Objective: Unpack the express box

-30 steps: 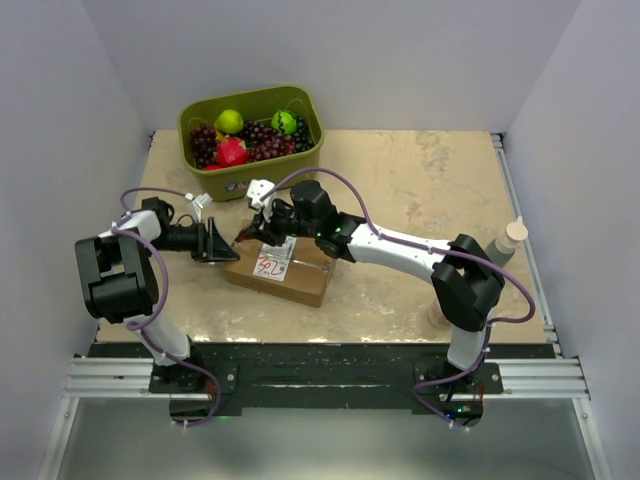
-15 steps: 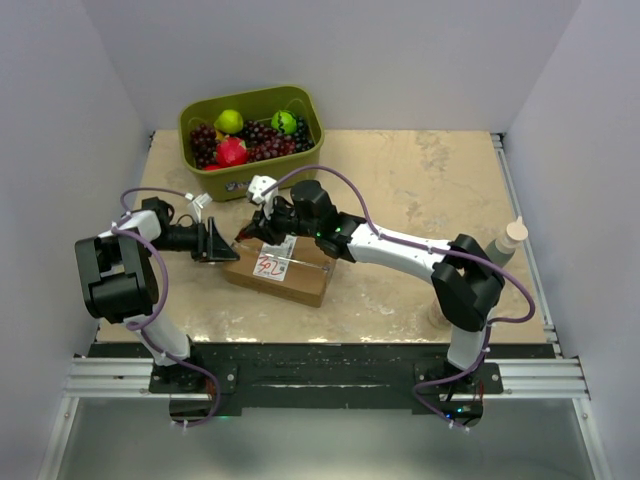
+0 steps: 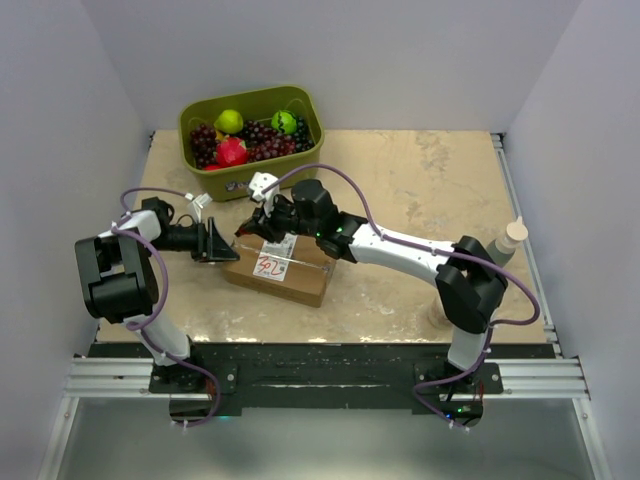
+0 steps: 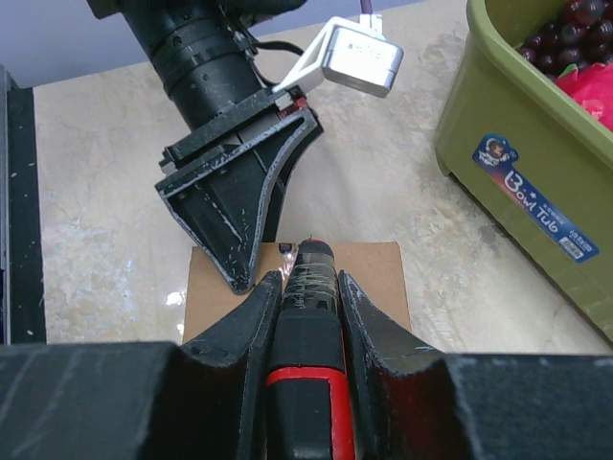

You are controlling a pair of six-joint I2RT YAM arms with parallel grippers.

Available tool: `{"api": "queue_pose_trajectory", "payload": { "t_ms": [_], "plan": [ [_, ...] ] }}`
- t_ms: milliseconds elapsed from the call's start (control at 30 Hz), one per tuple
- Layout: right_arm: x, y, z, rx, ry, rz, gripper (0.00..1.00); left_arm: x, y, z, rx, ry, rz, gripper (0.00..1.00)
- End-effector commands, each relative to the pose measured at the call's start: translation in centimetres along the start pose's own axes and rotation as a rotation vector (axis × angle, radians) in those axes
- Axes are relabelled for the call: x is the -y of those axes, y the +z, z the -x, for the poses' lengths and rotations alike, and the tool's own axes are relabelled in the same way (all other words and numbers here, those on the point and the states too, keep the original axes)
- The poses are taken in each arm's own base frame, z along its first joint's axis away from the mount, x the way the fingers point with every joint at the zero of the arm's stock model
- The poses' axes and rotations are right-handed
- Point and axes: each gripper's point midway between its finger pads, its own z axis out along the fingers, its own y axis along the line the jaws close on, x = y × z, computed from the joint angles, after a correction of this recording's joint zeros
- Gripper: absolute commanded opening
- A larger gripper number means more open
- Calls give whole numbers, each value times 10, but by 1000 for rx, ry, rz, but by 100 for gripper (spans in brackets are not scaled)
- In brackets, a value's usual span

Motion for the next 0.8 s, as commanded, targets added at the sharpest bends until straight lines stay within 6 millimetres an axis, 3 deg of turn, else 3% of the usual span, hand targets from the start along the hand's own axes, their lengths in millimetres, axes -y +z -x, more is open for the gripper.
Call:
{"api": "queue_pose_trajectory", "payload": {
  "t_ms": [0, 767],
  "plan": [
    [-4, -15, 65, 144, -52, 5, 0, -32, 3, -26, -100, -37, 122, 58],
    [-13, 2, 41, 108, -37, 43, 0, -32, 2, -26, -103, -33, 131, 58]
  ]
}}
